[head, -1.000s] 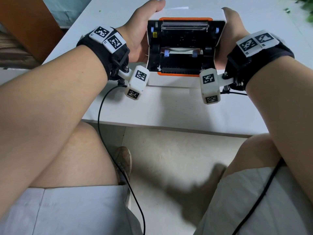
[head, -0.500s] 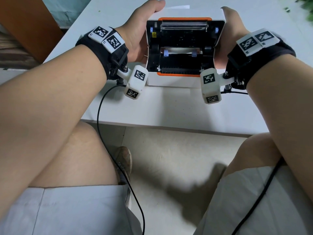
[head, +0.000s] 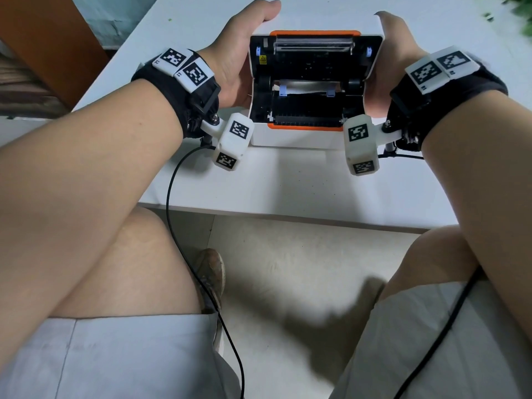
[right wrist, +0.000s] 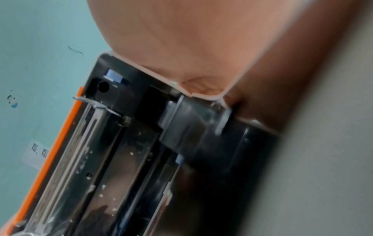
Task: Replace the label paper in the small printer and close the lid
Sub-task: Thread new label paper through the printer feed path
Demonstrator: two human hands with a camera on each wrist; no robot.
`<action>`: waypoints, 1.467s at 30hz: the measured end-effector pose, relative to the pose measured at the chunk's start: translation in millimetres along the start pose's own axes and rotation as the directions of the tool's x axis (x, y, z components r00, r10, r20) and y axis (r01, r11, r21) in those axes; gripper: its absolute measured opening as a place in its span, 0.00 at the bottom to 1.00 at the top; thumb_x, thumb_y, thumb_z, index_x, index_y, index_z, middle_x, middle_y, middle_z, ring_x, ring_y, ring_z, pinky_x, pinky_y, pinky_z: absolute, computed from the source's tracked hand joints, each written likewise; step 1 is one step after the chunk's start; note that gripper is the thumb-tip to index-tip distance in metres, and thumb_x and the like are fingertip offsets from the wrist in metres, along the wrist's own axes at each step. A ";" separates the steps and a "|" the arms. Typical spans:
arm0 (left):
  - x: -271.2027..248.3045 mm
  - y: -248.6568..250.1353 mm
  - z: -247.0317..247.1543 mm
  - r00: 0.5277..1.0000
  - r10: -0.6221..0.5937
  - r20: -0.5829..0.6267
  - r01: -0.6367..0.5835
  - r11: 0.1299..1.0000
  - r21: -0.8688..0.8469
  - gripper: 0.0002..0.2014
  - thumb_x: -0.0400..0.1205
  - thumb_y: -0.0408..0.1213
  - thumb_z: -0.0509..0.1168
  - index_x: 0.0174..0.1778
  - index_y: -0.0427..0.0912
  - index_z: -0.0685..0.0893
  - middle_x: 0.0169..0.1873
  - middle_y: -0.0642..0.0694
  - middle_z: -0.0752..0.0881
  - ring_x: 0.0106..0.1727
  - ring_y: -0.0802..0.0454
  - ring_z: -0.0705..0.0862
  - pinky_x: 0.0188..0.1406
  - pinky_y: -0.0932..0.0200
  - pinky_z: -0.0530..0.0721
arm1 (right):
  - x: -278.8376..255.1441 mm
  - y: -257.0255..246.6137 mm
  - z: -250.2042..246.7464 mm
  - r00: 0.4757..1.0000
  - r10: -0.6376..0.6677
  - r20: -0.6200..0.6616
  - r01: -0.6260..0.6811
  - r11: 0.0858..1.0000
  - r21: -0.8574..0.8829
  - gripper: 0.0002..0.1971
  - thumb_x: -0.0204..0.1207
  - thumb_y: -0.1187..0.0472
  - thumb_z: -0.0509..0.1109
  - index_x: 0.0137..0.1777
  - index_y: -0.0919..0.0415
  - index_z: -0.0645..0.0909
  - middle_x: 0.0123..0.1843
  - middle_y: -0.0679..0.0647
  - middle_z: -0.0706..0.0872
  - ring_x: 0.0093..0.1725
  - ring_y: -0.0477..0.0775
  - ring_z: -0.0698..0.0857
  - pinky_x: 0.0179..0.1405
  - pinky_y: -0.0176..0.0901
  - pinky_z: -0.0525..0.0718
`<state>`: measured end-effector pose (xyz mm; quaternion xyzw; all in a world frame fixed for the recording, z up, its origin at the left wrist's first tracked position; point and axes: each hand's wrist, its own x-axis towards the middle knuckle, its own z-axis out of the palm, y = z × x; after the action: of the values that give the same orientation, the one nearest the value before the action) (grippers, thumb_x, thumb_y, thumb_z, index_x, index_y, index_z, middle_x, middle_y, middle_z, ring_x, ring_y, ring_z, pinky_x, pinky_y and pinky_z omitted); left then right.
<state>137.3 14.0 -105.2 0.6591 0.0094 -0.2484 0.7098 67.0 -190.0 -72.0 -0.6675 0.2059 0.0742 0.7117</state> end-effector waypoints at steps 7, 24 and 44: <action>3.9 -0.8 -3.2 1.000 -0.001 0.021 0.000 1.000 0.023 0.32 0.84 0.65 0.63 0.69 0.39 0.87 0.67 0.36 0.89 0.78 0.31 0.83 0.76 0.30 0.80 | 1.6 -0.8 -5.9 0.999 0.003 0.050 -0.003 1.000 -0.012 0.21 0.94 0.40 0.50 0.49 0.50 0.77 0.21 0.50 0.89 0.16 0.45 0.88 0.16 0.32 0.82; 14.1 -0.5 -8.1 1.000 0.011 -0.014 -0.012 0.999 -0.033 0.46 0.75 0.64 0.72 0.84 0.39 0.75 0.60 0.38 0.88 0.59 0.35 0.90 0.70 0.31 0.83 | 32.5 -3.4 -10.6 0.994 0.040 0.106 -0.055 0.989 0.139 0.23 0.89 0.40 0.62 0.43 0.57 0.85 0.30 0.54 0.95 0.55 0.59 0.97 0.65 0.63 0.92; 7.7 0.2 -2.1 0.997 0.036 -0.068 -0.036 0.999 0.016 0.40 0.82 0.66 0.65 0.76 0.34 0.84 0.58 0.38 0.90 0.52 0.39 0.91 0.56 0.43 0.90 | 38.5 3.3 -12.0 0.997 0.024 0.075 -0.035 0.987 0.154 0.25 0.94 0.44 0.53 0.51 0.58 0.88 0.35 0.57 0.97 0.48 0.62 0.97 0.30 0.46 0.94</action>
<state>144.7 13.3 -108.0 0.6722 0.0198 -0.2131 0.7087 98.2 -207.9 -90.4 -0.6039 0.1948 0.0929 0.7673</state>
